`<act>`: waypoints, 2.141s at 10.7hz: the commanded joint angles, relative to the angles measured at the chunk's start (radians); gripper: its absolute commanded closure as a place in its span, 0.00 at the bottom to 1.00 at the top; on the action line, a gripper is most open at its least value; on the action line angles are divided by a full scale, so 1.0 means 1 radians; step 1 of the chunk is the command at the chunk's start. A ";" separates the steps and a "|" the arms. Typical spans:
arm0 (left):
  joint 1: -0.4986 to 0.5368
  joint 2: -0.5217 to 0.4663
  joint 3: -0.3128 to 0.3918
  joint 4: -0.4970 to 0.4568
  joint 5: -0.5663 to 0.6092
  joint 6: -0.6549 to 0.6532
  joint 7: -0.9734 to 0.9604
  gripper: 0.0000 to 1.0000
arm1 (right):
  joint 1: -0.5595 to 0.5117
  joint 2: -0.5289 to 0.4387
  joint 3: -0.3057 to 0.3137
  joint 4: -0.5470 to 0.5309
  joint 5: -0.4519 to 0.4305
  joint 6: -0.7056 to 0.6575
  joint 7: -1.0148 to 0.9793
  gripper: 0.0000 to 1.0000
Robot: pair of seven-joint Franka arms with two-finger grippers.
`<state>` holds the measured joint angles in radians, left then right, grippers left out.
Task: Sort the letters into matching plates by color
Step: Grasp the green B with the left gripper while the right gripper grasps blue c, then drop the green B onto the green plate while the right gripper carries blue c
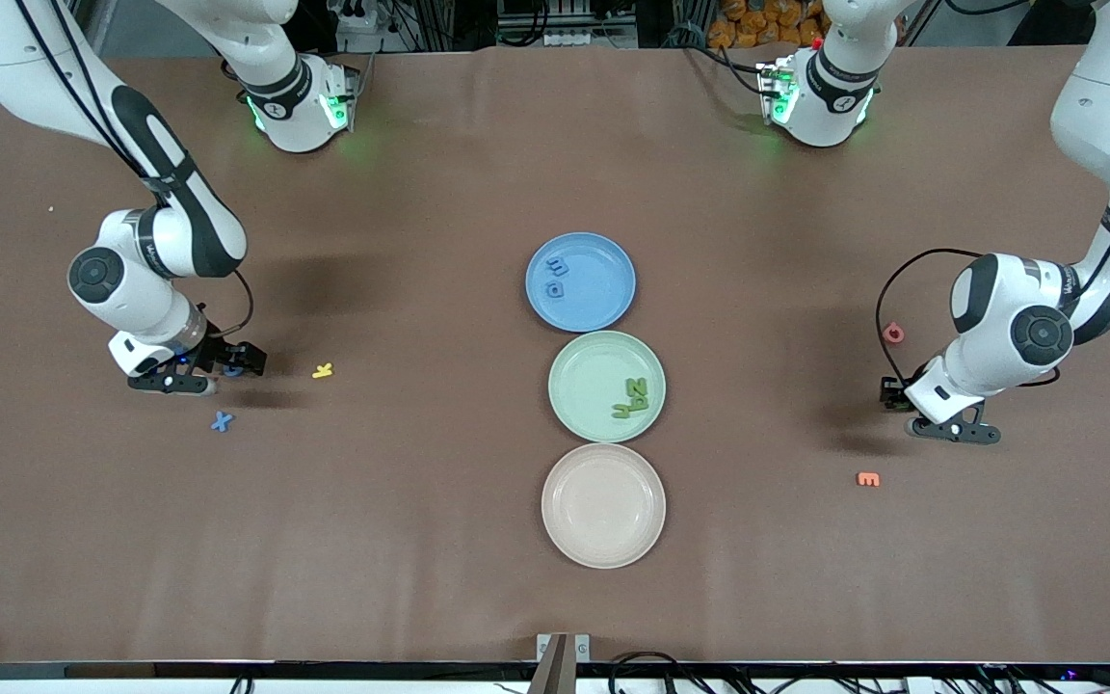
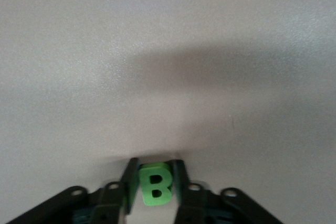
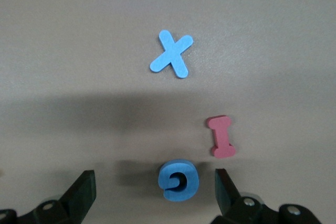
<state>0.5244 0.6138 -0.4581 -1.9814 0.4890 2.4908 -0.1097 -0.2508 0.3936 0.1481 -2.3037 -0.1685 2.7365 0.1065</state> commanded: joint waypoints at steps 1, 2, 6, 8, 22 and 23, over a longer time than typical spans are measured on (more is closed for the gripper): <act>0.009 -0.012 -0.004 -0.028 0.028 0.010 -0.045 1.00 | -0.019 0.002 0.010 -0.009 -0.006 0.014 -0.008 0.08; 0.006 -0.012 -0.007 -0.025 0.028 0.010 -0.059 1.00 | -0.019 0.001 0.010 -0.017 -0.006 0.014 -0.008 0.09; 0.005 -0.041 -0.063 -0.002 0.019 0.010 -0.116 1.00 | -0.028 -0.004 0.010 -0.025 -0.008 0.015 -0.010 0.28; 0.003 -0.058 -0.126 0.015 0.014 0.010 -0.180 1.00 | -0.028 -0.002 0.010 -0.025 -0.009 0.017 -0.010 0.42; -0.405 0.046 -0.160 0.177 0.022 0.010 -0.832 1.00 | 0.102 -0.048 -0.001 0.013 0.006 -0.100 0.191 0.78; -0.417 0.053 -0.159 0.185 0.022 0.010 -0.849 1.00 | 0.129 -0.050 0.001 0.021 0.007 -0.112 0.241 0.78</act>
<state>0.1499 0.6300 -0.6274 -1.8447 0.4891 2.5027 -0.8905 -0.1802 0.3655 0.1539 -2.2920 -0.1657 2.6549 0.2334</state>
